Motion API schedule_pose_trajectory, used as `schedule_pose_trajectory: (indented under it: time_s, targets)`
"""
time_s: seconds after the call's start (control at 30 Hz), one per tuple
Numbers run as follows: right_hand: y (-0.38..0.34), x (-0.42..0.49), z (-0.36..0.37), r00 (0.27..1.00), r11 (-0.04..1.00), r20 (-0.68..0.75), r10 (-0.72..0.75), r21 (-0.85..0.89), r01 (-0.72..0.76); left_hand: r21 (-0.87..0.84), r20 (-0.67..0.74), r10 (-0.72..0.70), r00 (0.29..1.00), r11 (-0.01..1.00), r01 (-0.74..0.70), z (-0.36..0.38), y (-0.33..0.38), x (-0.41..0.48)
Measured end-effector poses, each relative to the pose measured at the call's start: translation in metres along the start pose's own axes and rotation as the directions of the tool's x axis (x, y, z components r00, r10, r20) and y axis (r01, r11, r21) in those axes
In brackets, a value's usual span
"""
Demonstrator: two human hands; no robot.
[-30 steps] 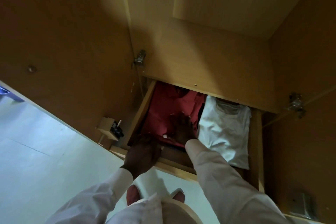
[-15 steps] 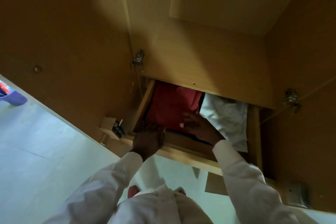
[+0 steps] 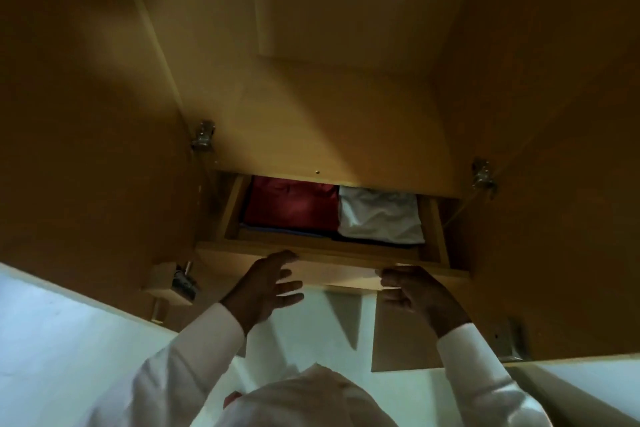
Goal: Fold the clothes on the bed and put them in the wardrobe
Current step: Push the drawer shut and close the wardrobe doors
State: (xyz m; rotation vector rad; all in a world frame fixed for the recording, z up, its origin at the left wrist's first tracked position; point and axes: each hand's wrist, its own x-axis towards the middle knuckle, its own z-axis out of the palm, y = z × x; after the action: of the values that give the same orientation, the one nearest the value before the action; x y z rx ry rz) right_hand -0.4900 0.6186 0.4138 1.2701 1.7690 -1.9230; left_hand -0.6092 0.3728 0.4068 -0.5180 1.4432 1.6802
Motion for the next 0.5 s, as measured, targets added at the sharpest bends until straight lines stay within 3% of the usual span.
schedule_pose_trajectory:
  time_s: [0.03, 0.13, 0.23, 0.37, 0.5]
  targets:
    - [-0.001, 0.003, -0.002, 1.0, 0.998, -0.008, 0.014, 0.059, -0.014, -0.089, 0.009, -0.036, 0.999, 0.995, 0.037, -0.001, -0.001, 0.001]
    - [-0.003, 0.009, -0.001, 0.997, 0.984, 0.037, 0.063, 0.164, -0.069, -0.247, -0.058, 0.027, 0.998, 0.968, -0.041, 0.0, 0.001, 0.013]
    - [-0.006, 0.012, 0.0, 0.999, 0.967, 0.034, 0.007, 0.253, -0.015, -0.338, -0.075, 0.063, 0.995, 0.937, -0.085, 0.008, 0.007, 0.018]
    - [-0.014, 0.028, 0.004, 1.0, 0.928, -0.015, -0.027, 0.37, 0.03, -0.384, -0.082, 0.094, 0.992, 0.916, -0.119, 0.019, 0.02, 0.029]
    - [-0.026, 0.044, 0.019, 0.996, 0.816, -0.05, -0.069, 0.572, 0.085, -0.337, -0.121, 0.128, 0.984, 0.927, -0.162, 0.04, 0.038, 0.045]
